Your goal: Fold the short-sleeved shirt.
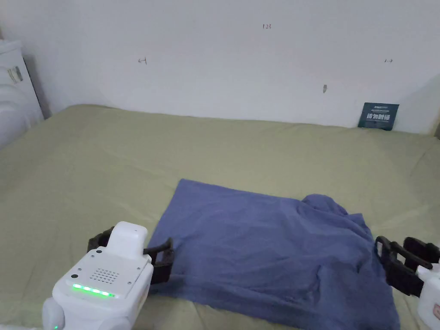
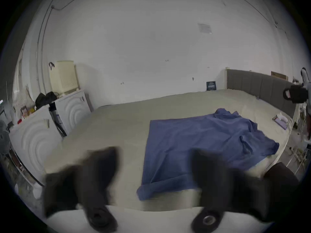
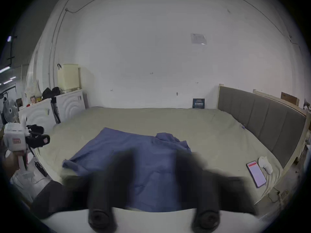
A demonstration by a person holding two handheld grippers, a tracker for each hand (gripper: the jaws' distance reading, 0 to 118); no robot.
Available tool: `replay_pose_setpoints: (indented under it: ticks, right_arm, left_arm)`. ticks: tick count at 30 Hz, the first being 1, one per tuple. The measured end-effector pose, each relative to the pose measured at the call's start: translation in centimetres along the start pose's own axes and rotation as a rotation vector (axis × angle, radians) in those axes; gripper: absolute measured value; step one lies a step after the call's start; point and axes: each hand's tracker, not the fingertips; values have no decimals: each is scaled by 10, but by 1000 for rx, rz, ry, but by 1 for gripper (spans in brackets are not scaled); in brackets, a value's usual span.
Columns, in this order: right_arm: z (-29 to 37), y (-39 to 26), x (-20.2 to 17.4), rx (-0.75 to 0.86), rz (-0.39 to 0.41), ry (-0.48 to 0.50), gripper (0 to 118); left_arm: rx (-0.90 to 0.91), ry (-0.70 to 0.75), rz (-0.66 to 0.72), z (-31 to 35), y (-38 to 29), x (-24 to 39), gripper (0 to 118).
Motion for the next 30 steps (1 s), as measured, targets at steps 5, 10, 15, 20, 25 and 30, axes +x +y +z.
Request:
replay_pose_setpoints:
  ticks: [5,10,15,20,25,30]
  right_arm:
    - [-2,-22,-3,-51,15,-23,0]
    - [-7,-40,7,-122,33,-51,0]
    - [-17,-59,27,-247,94,-102,0]
    - [-31,-82,58,-434,128,-112,0]
    - [-34,-103,91,-577,60,-52,19]
    - [-46,-123,98,-694,-9,76,79]
  left_arm:
    - [-185,-69,53,-8,-18,-33,0]
    - [-388,-142,-40,-40,-53,-46,42]
    - [-419,-155,-67,-70,-80,-27,117]
    - [-466,-177,-69,-108,-87,-20,114]
    - [-513,-192,-50,-134,-86,-23,21]
    - [-547,-214,-75,-124,-78,0,6]
